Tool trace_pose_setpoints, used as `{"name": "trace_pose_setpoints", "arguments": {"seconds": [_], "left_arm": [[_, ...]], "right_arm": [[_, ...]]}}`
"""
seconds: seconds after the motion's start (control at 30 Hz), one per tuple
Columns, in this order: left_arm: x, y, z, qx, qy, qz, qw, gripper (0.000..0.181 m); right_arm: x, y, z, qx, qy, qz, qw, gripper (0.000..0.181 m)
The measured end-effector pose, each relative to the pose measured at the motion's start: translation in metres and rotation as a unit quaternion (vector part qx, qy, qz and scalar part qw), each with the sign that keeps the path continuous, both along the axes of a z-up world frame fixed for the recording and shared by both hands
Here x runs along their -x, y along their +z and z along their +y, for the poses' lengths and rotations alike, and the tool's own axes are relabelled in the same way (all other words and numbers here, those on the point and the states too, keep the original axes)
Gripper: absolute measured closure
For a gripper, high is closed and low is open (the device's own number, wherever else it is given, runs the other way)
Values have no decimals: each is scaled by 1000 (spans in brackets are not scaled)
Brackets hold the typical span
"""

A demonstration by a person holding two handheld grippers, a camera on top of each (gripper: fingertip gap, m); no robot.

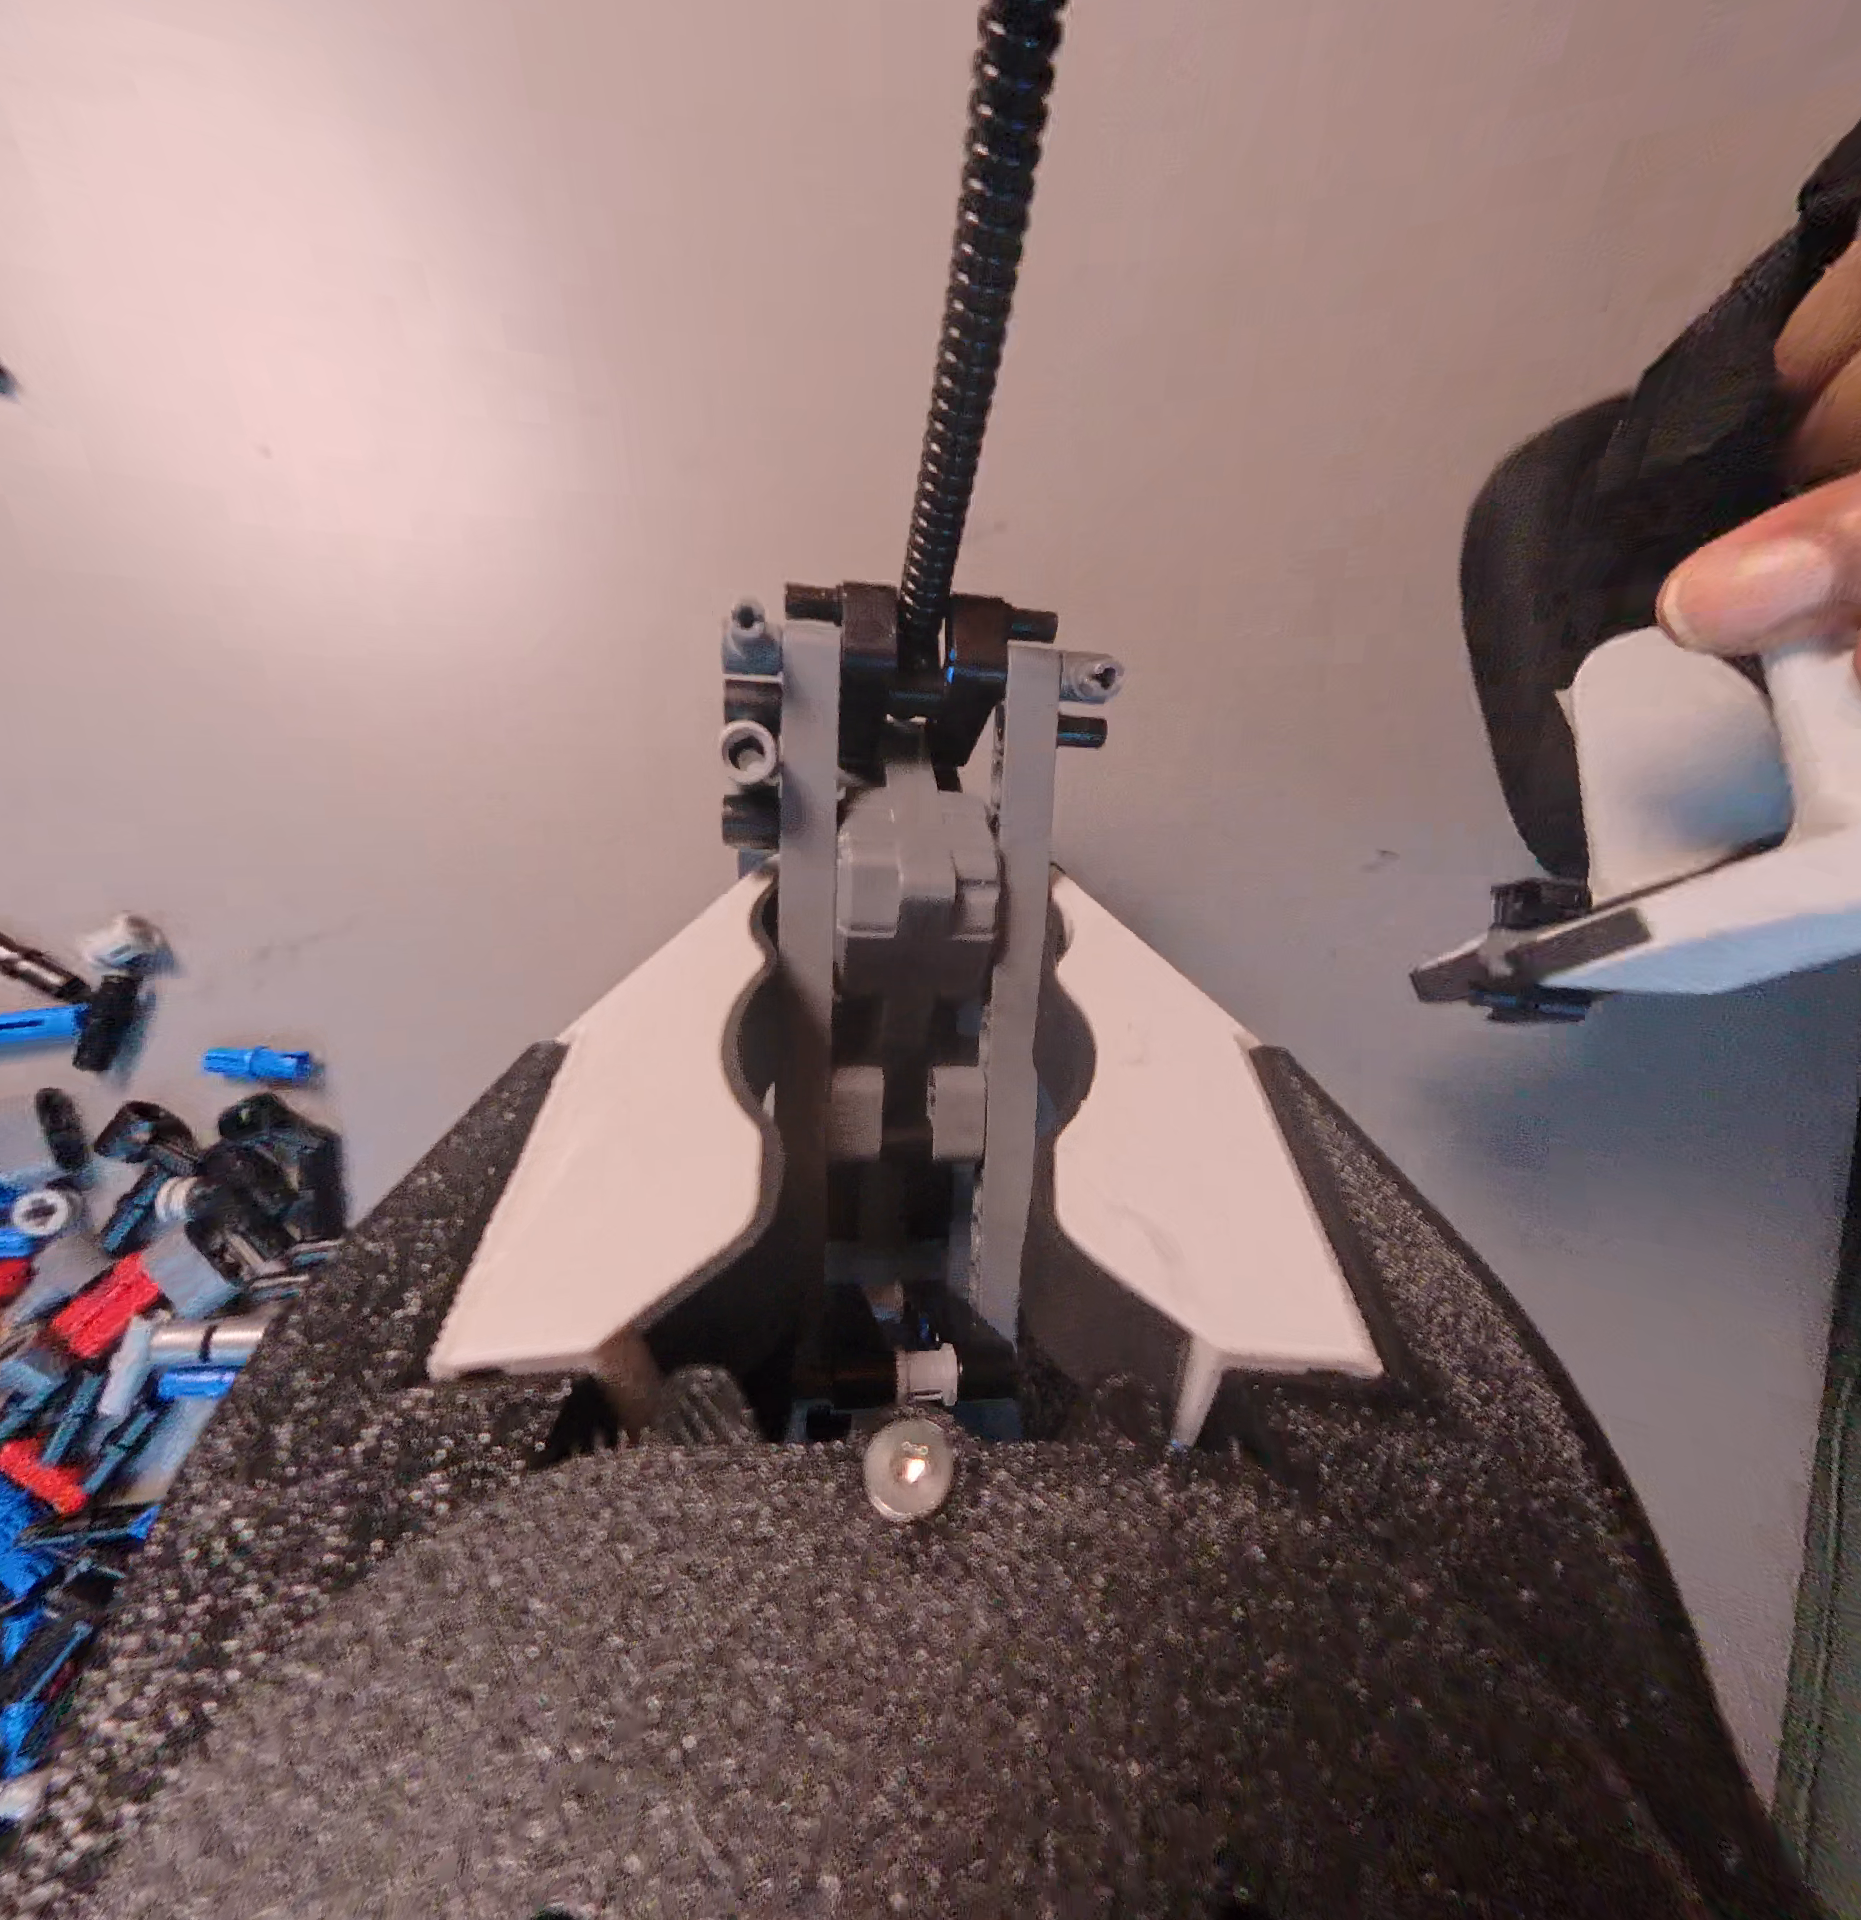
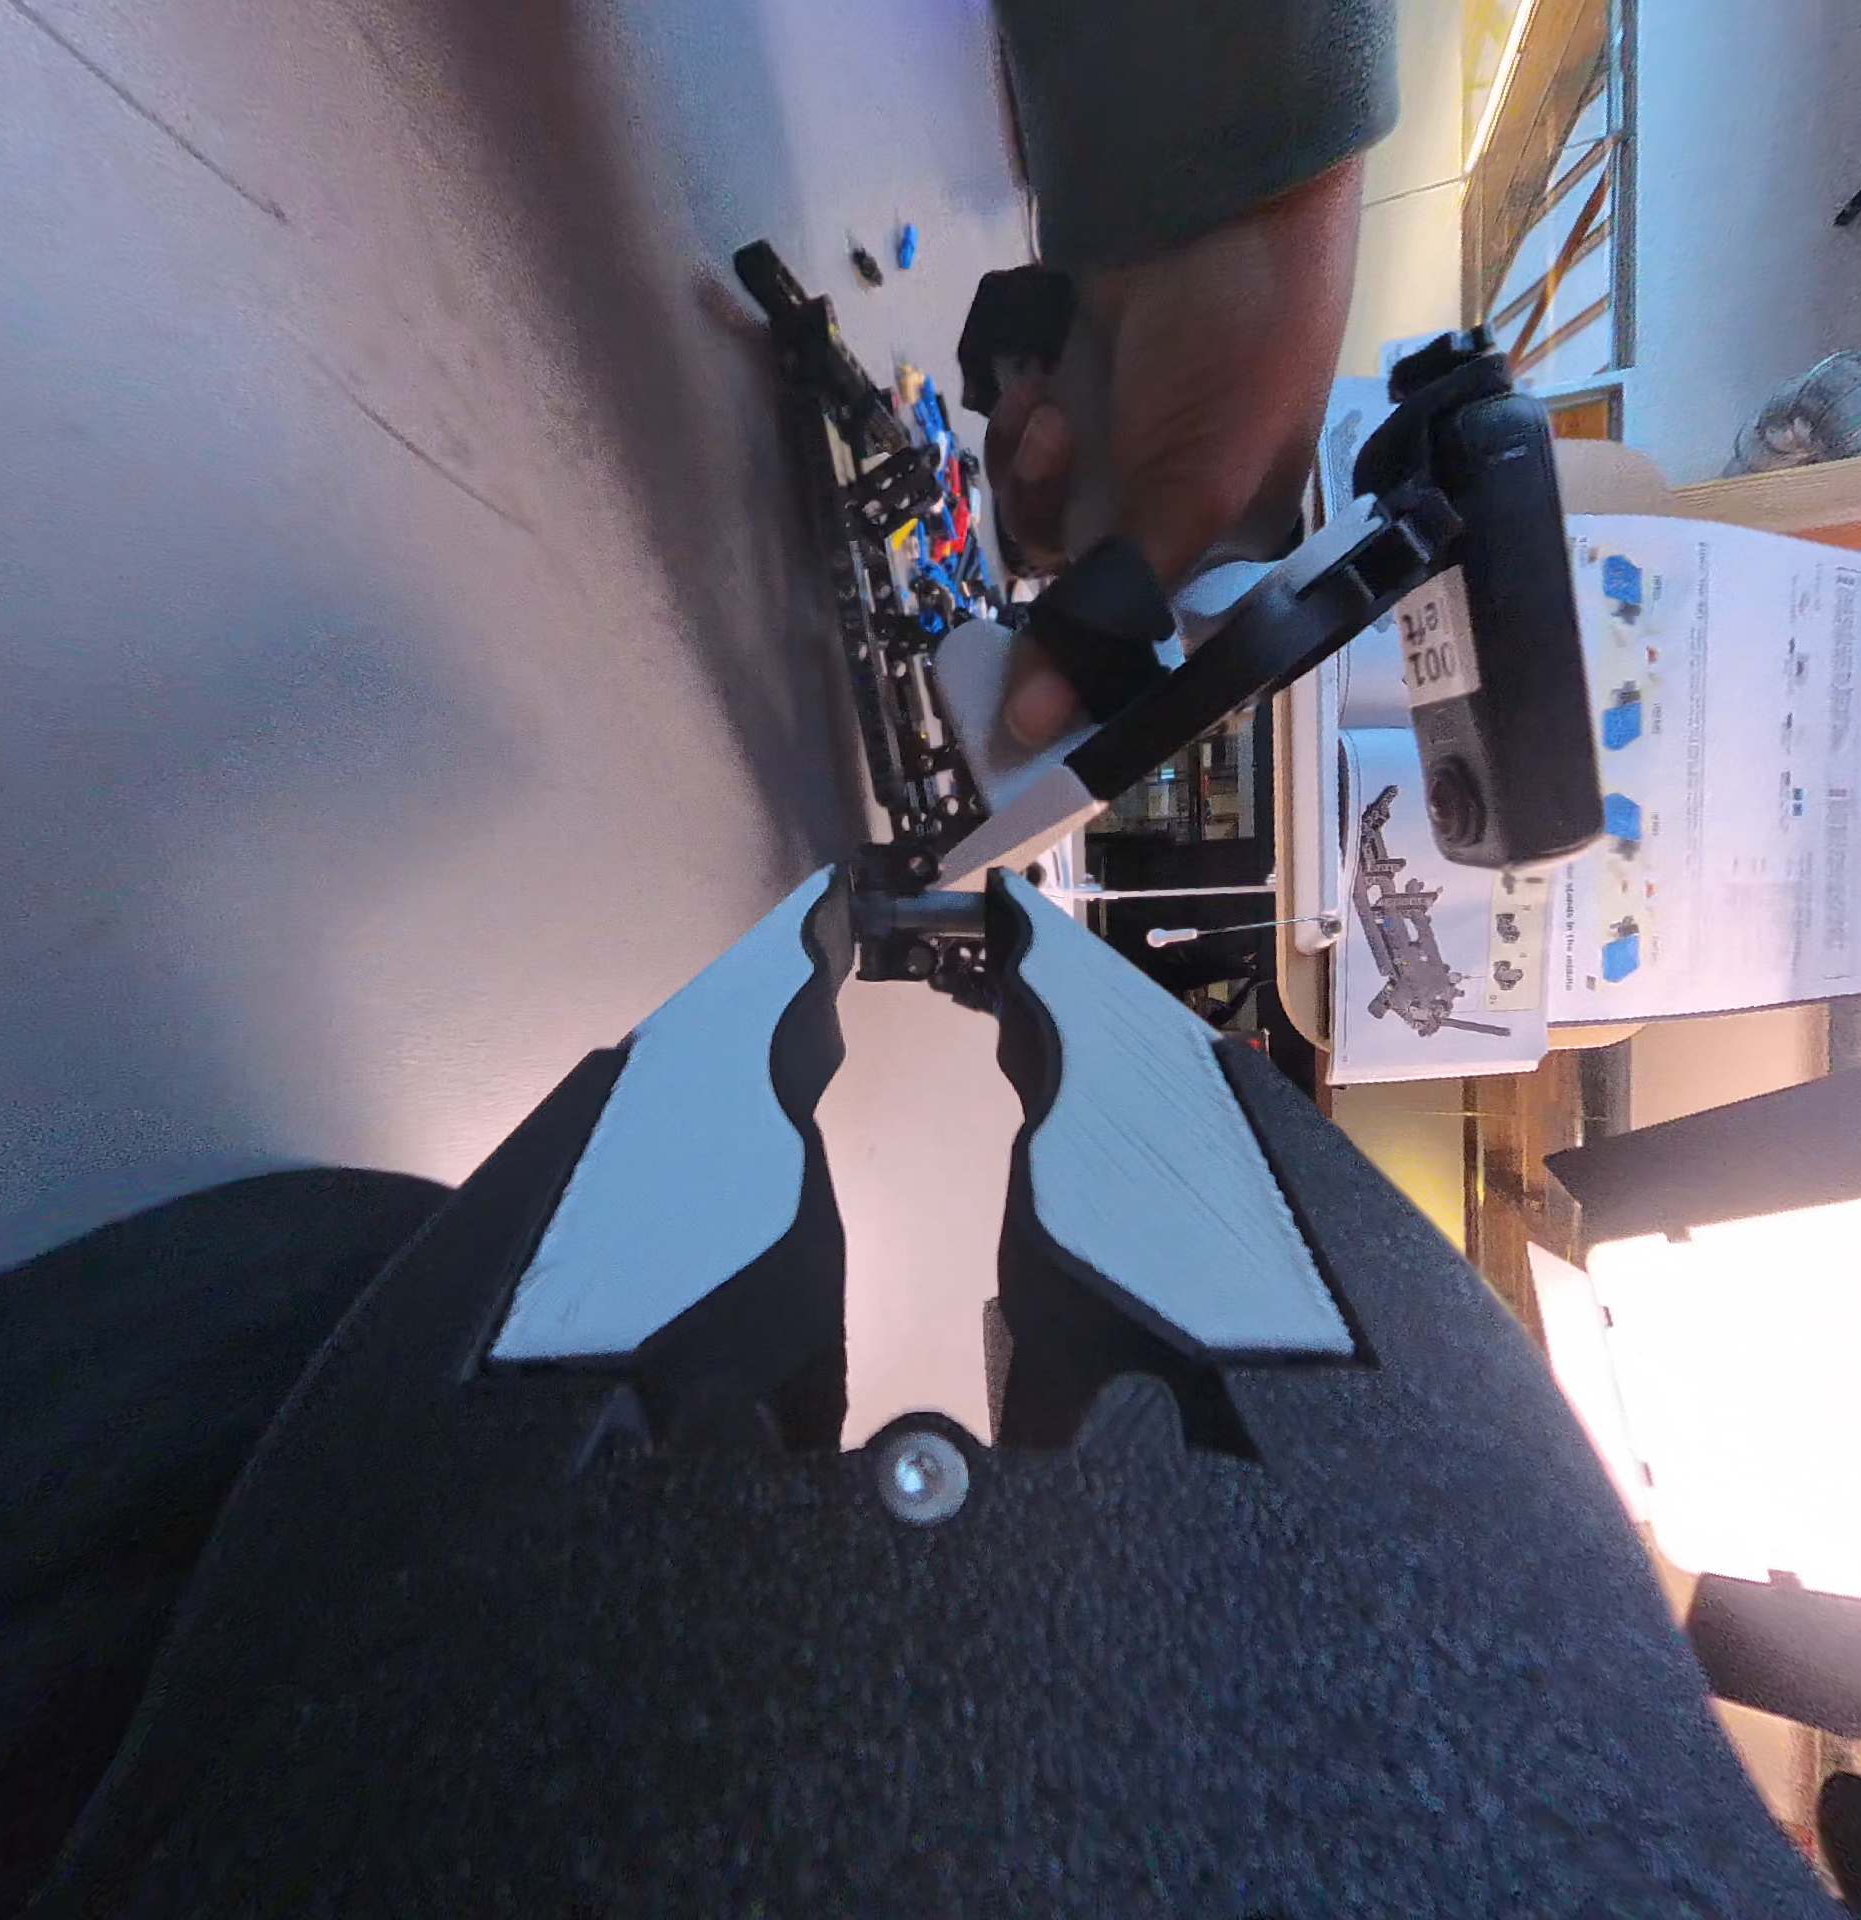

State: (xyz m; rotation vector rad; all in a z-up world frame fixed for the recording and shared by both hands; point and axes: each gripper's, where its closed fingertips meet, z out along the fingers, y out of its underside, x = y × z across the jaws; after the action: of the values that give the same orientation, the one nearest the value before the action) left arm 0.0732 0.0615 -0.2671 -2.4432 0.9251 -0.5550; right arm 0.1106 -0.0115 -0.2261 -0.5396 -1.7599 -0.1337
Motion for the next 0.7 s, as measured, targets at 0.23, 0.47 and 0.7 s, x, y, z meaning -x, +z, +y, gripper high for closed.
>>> {"name": "trace_pose_setpoints", "arguments": {"seconds": [0.23,0.47,0.7], "left_arm": [[-21,0,-29,-1,-60,-2,998,137],[-18,0,-34,-3,-51,4,999,136],[-17,1,-38,2,-45,-6,999,136]], "right_arm": [[-20,2,11,84,-41,18,995,156],[-31,-2,40,187,-84,17,979,156],[-34,-22,66,285,-116,-53,950,156]]}}
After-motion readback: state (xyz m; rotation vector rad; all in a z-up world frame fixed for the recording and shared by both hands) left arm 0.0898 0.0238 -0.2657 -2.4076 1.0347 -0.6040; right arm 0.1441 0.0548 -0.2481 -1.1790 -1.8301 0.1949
